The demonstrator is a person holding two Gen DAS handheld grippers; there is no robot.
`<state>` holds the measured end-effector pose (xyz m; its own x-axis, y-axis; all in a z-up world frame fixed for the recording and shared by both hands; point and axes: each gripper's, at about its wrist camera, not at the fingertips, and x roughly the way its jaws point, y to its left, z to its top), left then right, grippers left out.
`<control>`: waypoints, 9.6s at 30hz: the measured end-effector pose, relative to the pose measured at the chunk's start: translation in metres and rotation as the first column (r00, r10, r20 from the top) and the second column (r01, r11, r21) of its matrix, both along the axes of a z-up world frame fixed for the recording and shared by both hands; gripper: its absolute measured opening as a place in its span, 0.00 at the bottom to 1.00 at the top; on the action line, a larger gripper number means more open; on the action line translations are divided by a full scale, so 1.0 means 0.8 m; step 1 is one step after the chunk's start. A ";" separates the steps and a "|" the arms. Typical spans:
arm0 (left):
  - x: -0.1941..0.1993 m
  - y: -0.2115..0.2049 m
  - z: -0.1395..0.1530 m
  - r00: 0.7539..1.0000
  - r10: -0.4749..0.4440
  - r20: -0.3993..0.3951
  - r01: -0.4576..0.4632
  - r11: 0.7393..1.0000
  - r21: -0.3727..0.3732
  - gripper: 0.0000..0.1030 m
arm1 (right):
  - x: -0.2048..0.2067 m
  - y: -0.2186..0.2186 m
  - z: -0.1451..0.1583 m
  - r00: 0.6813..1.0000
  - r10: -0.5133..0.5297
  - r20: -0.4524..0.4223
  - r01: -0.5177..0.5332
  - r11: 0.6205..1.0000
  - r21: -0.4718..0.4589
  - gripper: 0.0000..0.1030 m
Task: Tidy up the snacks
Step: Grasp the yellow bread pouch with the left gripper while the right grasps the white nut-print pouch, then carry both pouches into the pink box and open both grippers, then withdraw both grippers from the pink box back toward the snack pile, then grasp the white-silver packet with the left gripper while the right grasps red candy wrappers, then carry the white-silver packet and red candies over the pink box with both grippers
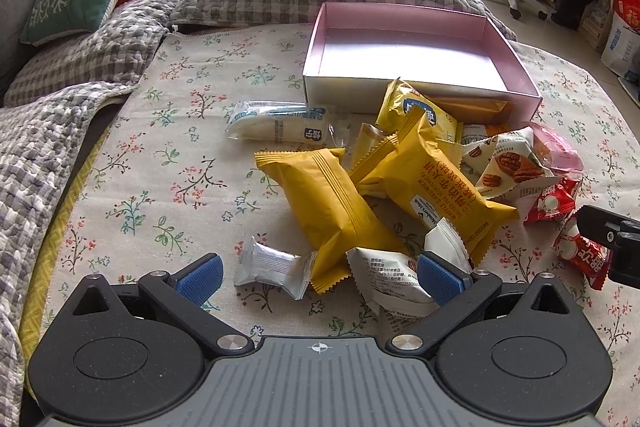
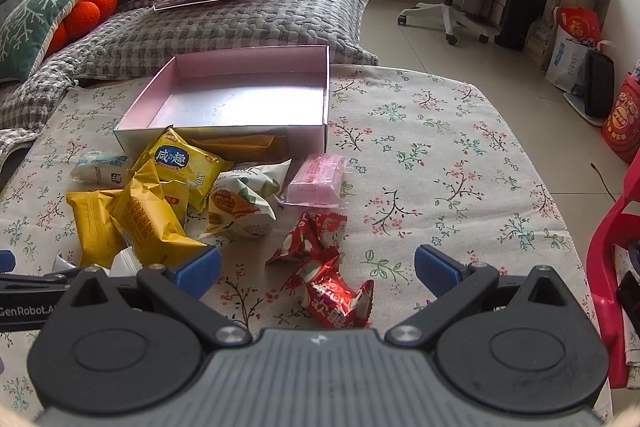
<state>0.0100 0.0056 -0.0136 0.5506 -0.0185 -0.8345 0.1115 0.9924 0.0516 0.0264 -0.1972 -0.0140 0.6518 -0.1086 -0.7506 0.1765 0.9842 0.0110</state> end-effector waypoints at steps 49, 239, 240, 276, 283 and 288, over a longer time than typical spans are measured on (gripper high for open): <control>0.113 0.031 -0.044 0.991 -0.041 -0.130 0.017 0.983 -0.182 0.37 | 0.122 -0.012 -0.041 0.967 0.232 -0.109 -0.181 0.918 0.354 0.45; -0.030 -0.041 -0.056 0.893 -0.448 0.037 0.449 0.894 -0.006 0.42 | 0.007 -0.026 -0.062 0.956 0.285 -0.072 -0.281 0.958 0.057 0.37; -0.030 -0.041 -0.055 0.893 -0.448 0.035 0.449 0.894 -0.007 0.42 | 0.007 -0.026 -0.061 0.956 0.285 -0.070 -0.282 0.958 0.060 0.36; -0.035 -0.049 -0.037 0.878 -0.477 0.029 0.478 0.875 -0.077 0.40 | 0.011 -0.012 -0.048 0.942 0.330 -0.058 -0.324 0.942 0.087 0.30; -0.035 -0.050 -0.036 0.877 -0.479 0.033 0.480 0.874 -0.081 0.40 | 0.011 -0.012 -0.042 0.943 0.330 -0.040 -0.325 0.940 0.099 0.30; -0.032 -0.051 -0.028 0.877 -0.477 0.045 0.480 0.872 -0.098 0.40 | 0.013 -0.011 -0.032 0.946 0.325 -0.017 -0.321 0.940 0.111 0.30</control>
